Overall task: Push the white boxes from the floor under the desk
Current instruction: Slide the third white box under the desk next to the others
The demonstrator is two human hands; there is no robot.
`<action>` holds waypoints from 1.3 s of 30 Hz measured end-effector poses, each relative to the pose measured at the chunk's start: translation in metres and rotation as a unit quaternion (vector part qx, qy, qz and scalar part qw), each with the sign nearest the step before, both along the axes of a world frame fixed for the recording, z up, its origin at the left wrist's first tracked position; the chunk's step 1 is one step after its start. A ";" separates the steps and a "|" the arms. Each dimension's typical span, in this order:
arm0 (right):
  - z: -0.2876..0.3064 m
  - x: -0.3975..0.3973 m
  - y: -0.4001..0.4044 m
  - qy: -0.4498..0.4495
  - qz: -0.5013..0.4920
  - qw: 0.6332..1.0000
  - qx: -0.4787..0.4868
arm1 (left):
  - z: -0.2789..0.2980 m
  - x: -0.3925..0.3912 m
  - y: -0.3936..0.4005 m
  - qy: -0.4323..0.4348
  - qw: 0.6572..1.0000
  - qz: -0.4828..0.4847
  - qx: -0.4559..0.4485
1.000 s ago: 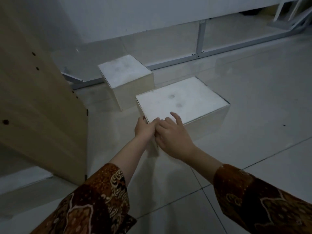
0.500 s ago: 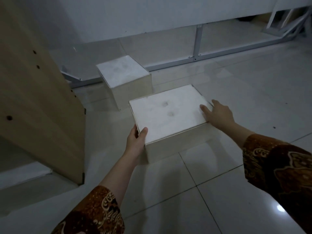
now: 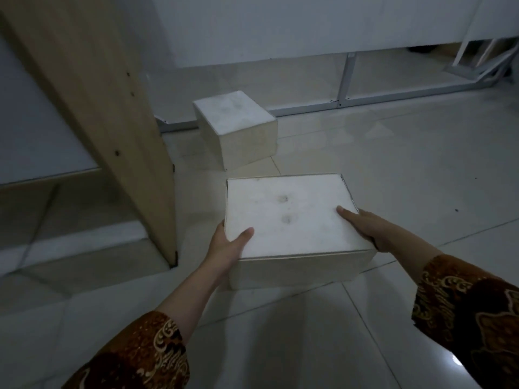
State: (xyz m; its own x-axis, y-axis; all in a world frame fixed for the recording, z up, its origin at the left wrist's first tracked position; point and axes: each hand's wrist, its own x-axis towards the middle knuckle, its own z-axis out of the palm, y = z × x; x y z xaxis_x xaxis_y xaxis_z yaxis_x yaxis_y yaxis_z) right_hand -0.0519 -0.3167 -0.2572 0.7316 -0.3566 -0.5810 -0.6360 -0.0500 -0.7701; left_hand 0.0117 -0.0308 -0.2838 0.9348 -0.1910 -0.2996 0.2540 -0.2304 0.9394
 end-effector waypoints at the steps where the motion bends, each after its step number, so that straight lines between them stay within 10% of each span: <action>1: 0.001 -0.008 0.009 0.001 0.002 1.000 -0.001 | 0.002 -0.008 0.009 -0.004 1.000 -0.003 0.003; 24: 0.110 -0.140 0.222 -0.071 -0.021 0.996 -0.044 | 0.096 -0.133 0.222 -0.066 0.998 -0.006 -0.017; 39: 0.113 -0.118 0.395 -0.066 0.033 0.997 0.026 | 0.126 -0.134 0.389 -0.083 0.976 0.132 0.154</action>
State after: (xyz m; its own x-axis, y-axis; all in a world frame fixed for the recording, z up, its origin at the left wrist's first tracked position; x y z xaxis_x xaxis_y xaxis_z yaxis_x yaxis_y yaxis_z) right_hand -0.1695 0.0783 -0.1446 0.8242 -0.2770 -0.4940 -0.5248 -0.0456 -0.8500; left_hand -0.1225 0.3586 -0.1575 0.9796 0.1384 -0.1456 0.1935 -0.4560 0.8687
